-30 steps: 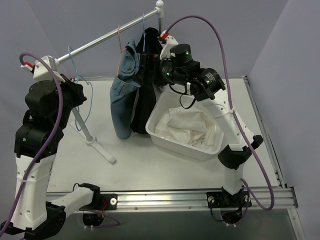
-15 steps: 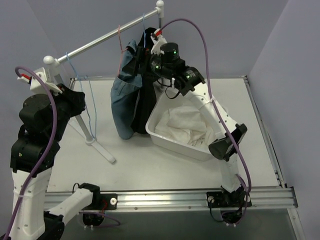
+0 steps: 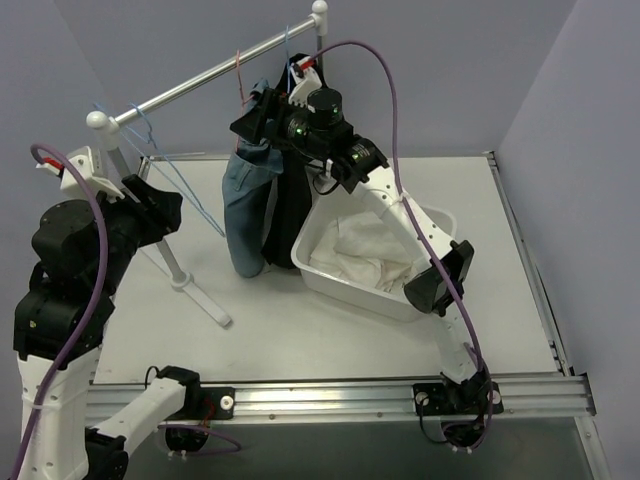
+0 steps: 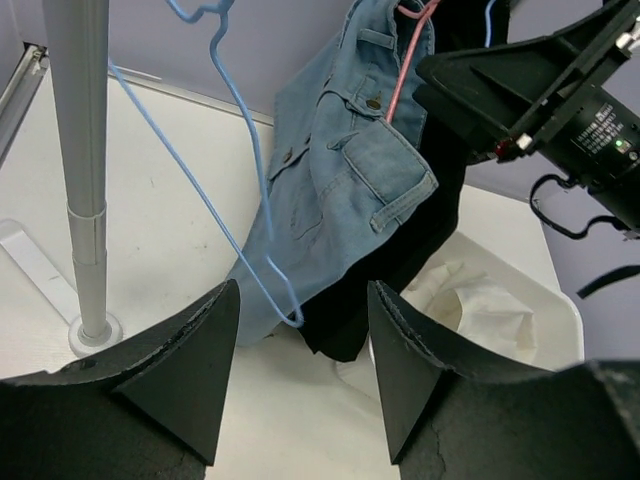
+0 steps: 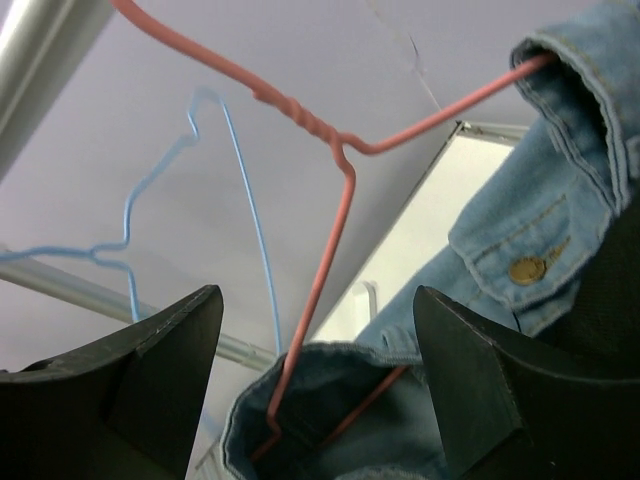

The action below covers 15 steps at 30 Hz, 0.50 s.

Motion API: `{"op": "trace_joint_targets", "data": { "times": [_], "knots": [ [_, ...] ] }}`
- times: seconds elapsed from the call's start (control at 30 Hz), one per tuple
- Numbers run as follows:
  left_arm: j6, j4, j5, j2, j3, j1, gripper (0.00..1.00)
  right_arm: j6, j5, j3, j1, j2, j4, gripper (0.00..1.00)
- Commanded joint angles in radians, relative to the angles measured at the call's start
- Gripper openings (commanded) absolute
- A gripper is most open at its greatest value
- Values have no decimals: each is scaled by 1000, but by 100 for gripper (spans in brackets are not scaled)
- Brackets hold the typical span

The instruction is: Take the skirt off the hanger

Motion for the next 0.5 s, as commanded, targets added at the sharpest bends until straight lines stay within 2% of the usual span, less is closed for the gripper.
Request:
{"op": "trace_joint_targets", "data": {
  "times": [0.0, 0.27, 0.47],
  "knots": [
    [-9, -26, 49, -28, 1, 6, 63, 9, 28, 66, 22, 44, 112, 72],
    [-6, -55, 198, -73, 34, 6, 63, -9, 146, 89, 76, 92, 188, 62],
    [13, -129, 246, -105, 67, 6, 63, -4, 159, 114, 79, 106, 215, 51]
  ]
}}
